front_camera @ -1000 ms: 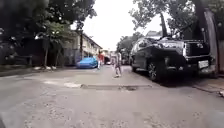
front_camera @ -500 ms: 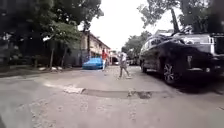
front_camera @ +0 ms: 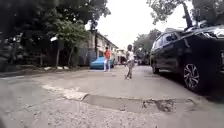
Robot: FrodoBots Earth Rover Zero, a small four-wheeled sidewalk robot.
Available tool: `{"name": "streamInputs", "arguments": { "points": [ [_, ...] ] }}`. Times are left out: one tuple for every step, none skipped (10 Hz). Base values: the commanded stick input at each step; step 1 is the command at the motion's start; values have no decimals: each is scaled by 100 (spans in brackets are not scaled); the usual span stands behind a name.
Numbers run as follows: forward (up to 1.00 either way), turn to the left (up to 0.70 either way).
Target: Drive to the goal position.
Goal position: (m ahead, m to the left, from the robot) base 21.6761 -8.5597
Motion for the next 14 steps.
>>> {"name": "streamInputs", "arguments": {
  "points": [
    [100,0],
    [100,0],
    [100,0],
    [100,0],
    [100,0],
    [100,0],
    [98,0],
    [48,0],
    [0,0],
    [0,0],
    [0,0],
    [0,0],
    [0,0],
    [0,0]
  ]
}}
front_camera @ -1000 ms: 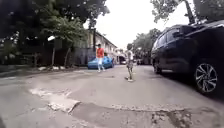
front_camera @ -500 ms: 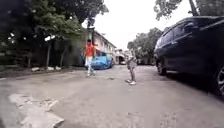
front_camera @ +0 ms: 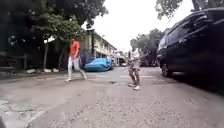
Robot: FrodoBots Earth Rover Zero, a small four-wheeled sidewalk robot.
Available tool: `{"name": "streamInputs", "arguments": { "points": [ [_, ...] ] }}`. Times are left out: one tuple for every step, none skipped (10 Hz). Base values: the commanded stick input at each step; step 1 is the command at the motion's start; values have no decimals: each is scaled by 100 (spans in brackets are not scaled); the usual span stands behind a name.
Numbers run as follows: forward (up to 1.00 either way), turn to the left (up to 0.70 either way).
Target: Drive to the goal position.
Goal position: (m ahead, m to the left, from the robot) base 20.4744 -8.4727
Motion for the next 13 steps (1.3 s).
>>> {"name": "streamInputs", "arguments": {
  "points": [
    [0,0],
    [72,19],
    [100,27],
    [100,27],
    [100,27],
    [100,27],
    [100,27],
    [100,27],
    [100,27],
    [100,27],
    [100,27],
    [100,27],
    [100,0]
  ]
}}
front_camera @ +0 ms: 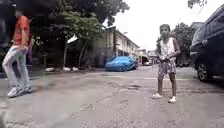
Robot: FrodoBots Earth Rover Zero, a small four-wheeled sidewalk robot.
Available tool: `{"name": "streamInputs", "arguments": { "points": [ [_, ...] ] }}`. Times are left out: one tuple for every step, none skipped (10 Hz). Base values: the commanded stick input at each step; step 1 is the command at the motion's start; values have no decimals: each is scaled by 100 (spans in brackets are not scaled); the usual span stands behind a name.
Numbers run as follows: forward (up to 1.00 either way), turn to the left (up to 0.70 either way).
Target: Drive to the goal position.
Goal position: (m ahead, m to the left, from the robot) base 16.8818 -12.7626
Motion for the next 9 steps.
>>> {"name": "streamInputs", "arguments": {
  "points": [
    [100,0],
    [100,0],
    [100,0],
    [100,0],
    [100,0],
    [100,0],
    [100,0],
    [100,0],
    [100,0]
  ]
}}
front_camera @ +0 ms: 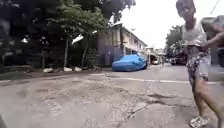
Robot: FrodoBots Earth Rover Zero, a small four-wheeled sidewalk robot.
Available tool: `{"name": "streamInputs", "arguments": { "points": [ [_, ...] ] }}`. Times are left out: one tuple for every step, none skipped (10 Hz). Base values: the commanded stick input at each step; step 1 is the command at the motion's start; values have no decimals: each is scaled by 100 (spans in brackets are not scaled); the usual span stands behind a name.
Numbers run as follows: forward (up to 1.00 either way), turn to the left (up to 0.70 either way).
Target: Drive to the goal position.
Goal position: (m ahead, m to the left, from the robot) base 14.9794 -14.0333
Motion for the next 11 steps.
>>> {"name": "streamInputs", "arguments": {
  "points": [
    [100,0],
    [100,0],
    [100,0],
    [100,0],
    [100,15],
    [42,11],
    [-45,0],
    [-100,0],
    [-100,0],
    [-100,0],
    [-70,-13]
  ]
}}
